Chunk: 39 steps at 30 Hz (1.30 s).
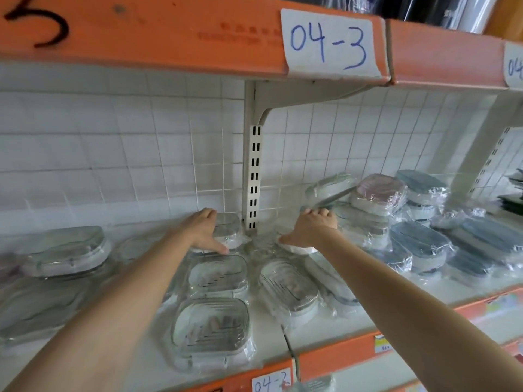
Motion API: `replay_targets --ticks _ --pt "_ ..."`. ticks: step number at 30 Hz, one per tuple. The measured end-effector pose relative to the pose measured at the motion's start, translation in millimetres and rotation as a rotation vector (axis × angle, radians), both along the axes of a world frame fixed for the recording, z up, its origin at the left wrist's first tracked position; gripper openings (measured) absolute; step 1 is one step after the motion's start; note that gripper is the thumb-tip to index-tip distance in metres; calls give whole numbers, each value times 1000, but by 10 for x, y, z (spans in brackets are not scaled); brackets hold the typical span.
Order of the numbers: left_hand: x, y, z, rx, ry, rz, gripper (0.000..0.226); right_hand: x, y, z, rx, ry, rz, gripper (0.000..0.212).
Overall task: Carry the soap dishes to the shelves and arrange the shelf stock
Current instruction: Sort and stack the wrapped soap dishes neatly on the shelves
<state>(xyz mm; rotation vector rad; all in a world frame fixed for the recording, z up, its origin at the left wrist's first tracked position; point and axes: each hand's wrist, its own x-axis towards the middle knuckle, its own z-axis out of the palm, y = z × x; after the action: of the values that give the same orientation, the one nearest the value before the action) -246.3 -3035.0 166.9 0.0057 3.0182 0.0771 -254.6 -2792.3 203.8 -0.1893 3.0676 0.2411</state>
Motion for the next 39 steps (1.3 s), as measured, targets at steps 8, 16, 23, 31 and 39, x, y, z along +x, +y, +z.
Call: replay_targets --ticks 8,16,23,31,39 --pt "155 148 77 -49 121 30 106 56 27 -4 -61 65 72 100" --pt "515 466 316 -82 214 93 112 244 265 125 -162 175 229 95" --pt "906 1128 426 -71 246 173 109 496 890 193 -271 248 365 92" --pt "1480 2013 310 -100 278 253 113 830 1686 43 -352 278 467 93" --pt "2178 2591 -61 -64 214 323 114 1309 2136 -324 -424 215 575 94"
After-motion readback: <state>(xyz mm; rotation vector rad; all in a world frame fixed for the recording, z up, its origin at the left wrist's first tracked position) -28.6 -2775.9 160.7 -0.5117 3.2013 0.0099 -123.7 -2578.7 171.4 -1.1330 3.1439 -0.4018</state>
